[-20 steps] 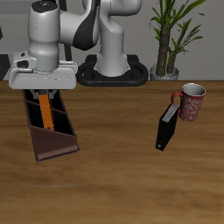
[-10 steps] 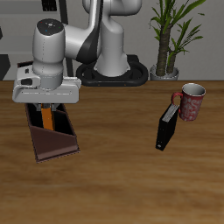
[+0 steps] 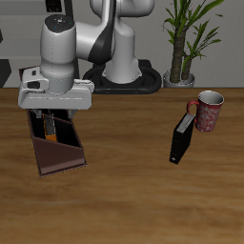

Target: Place the left striped book into the right desk caddy's right compartment and place the right striped book into the right desk caddy's right compartment and place the orange book into the right desk caddy's left compartment

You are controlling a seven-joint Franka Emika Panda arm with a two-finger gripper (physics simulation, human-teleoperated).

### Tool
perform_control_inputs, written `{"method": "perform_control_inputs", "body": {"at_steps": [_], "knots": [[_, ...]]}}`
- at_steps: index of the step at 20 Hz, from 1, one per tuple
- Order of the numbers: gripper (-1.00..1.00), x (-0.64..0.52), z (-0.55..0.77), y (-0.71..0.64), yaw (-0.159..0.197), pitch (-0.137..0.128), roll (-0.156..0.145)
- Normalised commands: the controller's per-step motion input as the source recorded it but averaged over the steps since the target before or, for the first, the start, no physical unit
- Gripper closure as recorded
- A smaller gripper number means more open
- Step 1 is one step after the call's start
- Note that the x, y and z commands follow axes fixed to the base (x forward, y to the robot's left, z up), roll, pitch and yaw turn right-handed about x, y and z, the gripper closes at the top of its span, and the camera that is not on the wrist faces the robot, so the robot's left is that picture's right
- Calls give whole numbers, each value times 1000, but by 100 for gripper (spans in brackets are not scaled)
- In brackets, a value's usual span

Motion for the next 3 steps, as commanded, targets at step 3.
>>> {"method": "perform_control_inputs", "body": {"at_steps": [3], "knots": [[-100, -108, 257, 0, -77, -53, -34]]}}
